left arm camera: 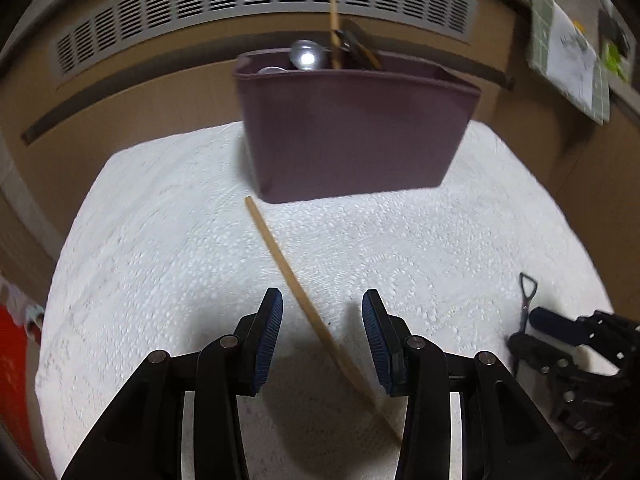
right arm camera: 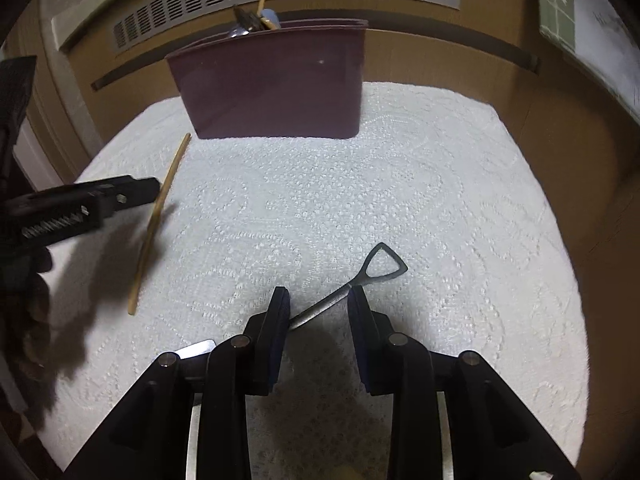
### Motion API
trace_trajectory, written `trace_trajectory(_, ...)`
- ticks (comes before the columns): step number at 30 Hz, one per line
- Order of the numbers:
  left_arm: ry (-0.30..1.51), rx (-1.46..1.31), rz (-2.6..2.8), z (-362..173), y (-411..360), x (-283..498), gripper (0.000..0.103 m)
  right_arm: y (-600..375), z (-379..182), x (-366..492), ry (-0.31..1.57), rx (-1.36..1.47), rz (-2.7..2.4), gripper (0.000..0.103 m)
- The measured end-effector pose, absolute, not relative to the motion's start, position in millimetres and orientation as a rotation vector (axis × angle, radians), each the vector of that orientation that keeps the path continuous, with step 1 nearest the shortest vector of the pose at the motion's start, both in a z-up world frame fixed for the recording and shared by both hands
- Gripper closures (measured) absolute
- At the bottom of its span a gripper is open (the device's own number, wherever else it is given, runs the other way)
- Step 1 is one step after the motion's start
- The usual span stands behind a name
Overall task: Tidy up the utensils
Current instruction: 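Grasp the metal shovel handle with the right tool and lift it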
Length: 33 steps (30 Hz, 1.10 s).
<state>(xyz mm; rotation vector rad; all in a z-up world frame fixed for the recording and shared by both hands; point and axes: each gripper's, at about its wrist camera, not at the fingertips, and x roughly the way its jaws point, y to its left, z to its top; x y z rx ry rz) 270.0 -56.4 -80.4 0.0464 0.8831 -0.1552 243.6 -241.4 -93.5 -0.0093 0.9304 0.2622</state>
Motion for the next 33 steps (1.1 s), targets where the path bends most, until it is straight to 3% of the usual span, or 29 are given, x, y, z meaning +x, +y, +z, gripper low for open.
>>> trace_trajectory(7,0.892,0.114,-0.112,-93.3,-37.3,257.3,0.060,-235.2,-87.9,246.3,0.966,-0.074,0.322,0.071)
trace_trajectory(10,0.882,0.139,-0.067,-92.5,-15.1,247.8,0.060,-237.1,-74.2,229.5,0.900,-0.103,0.376,0.071)
trace_trajectory(18,0.909,-0.037,-0.037,-87.2,47.1,227.9,0.060,-214.9,-67.5,188.1,0.841,-0.448,0.575,0.071)
trace_trajectory(24,0.890,-0.096,-0.112,-76.5,46.0,225.6,0.060,-183.8,-82.0,167.0,0.735,-0.666,0.654,0.074)
trace_trajectory(33,0.926,-0.144,-0.193,-84.0,36.9,237.1,0.060,-175.8,-76.7,259.5,0.835,-0.477,0.636,0.074)
